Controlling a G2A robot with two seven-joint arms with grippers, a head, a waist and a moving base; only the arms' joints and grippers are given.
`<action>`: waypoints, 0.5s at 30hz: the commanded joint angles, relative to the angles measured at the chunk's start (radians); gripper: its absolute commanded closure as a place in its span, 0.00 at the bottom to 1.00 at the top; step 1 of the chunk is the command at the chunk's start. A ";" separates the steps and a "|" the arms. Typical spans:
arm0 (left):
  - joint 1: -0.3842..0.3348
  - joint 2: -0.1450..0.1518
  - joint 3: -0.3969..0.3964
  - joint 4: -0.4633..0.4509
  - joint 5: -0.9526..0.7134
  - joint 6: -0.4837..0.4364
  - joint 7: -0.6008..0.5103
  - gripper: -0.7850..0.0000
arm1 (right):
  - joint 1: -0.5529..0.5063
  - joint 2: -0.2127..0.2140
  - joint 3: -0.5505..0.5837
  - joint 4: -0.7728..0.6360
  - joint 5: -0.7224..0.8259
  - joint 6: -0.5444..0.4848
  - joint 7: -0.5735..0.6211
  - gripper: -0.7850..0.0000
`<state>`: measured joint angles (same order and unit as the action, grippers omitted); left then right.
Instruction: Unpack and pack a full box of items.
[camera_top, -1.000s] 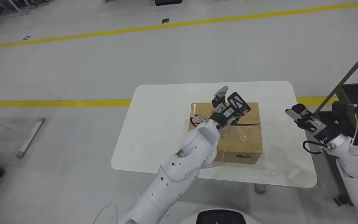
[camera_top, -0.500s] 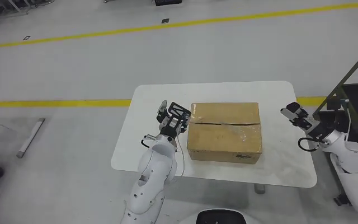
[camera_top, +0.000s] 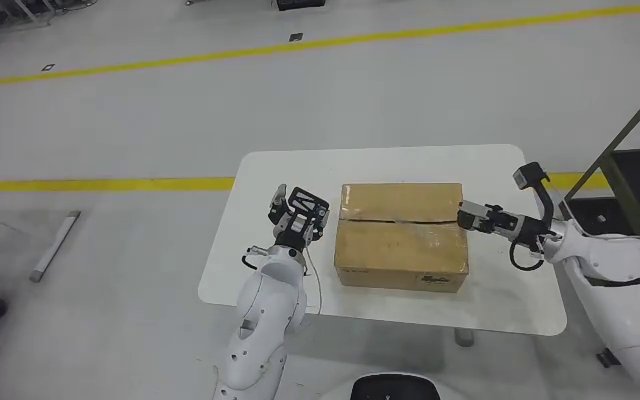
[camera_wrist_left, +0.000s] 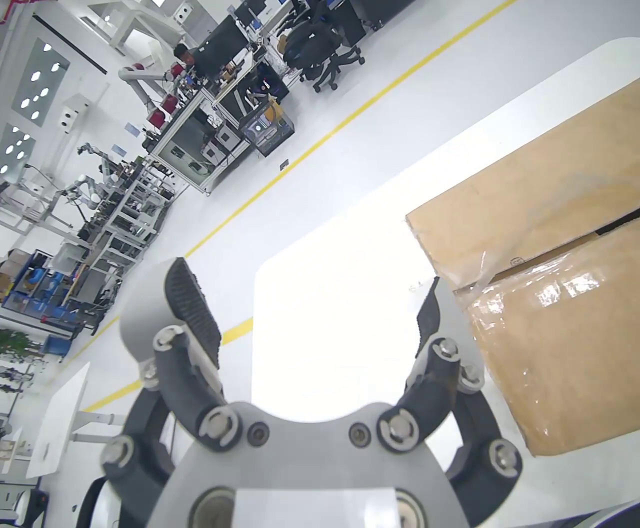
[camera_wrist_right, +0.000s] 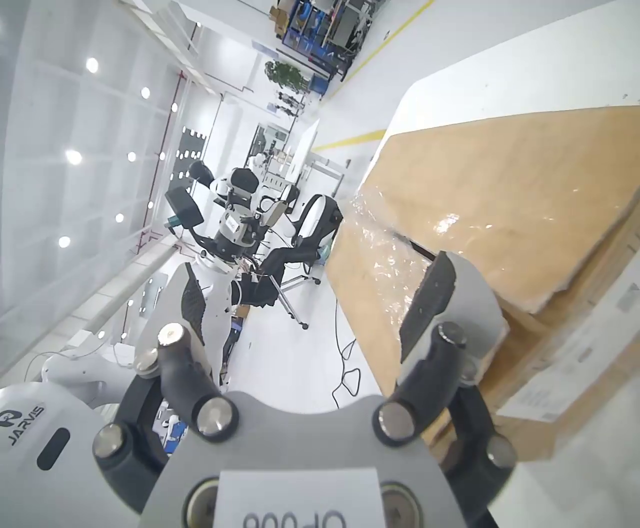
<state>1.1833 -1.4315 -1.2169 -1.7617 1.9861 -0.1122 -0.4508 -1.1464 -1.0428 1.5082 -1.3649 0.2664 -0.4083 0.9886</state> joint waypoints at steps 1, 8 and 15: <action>0.000 0.000 0.000 0.000 0.000 0.000 0.000 0.00 | 0.000 0.000 0.000 0.000 0.000 0.000 0.000 0.00; 0.000 0.000 0.000 0.000 0.000 0.000 0.000 0.00 | -0.009 0.006 -0.025 -0.031 -0.118 0.083 -0.013 0.00; 0.000 0.000 0.000 0.000 0.000 0.000 0.000 0.00 | 0.020 0.013 -0.071 -0.047 -0.258 0.186 0.020 0.00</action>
<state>1.1833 -1.4315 -1.2169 -1.7617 1.9861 -0.1122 -0.4508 -1.1333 -1.0303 1.4451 -1.4123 0.0242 -0.2350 1.0039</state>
